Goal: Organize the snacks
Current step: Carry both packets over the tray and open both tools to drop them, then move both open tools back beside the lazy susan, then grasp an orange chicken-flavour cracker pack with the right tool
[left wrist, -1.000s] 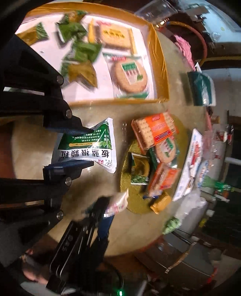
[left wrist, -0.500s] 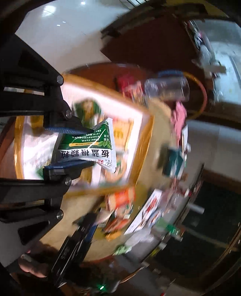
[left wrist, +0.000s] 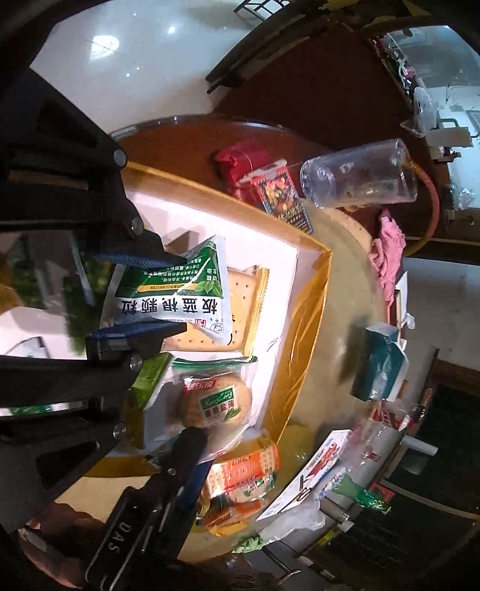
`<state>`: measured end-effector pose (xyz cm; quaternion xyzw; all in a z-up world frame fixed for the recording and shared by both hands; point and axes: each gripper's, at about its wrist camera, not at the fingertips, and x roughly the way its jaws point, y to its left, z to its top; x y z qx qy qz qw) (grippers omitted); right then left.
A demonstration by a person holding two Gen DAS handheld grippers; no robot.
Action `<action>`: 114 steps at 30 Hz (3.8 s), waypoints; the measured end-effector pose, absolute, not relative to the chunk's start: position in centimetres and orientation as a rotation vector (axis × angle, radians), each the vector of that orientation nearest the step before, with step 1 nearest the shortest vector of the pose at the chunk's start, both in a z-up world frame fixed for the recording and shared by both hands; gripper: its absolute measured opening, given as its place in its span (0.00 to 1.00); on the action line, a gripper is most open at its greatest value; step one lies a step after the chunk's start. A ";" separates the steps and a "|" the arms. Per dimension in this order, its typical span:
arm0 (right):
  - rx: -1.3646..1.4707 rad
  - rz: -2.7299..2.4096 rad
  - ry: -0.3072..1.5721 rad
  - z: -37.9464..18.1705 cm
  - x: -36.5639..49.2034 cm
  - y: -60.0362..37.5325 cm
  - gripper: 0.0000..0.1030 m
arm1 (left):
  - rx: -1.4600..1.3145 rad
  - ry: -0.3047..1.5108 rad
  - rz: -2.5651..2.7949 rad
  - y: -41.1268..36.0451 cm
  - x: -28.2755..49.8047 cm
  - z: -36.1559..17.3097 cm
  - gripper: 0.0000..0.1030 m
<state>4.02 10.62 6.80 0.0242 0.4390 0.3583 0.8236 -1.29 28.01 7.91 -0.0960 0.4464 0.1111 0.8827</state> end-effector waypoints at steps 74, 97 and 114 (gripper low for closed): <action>0.341 0.515 0.977 6.7 0.0 -6.2 0.73 | 0.024 0.801 0.030 9.9 -11.7 12.8 0.77; 0.312 0.544 0.988 4.5 2.6 -9.9 0.74 | -0.081 0.881 0.001 9.7 -6.4 10.2 0.77; 0.329 0.306 1.046 4.5 16.5 -9.3 0.78 | -0.061 0.906 0.026 9.4 -4.0 9.3 0.77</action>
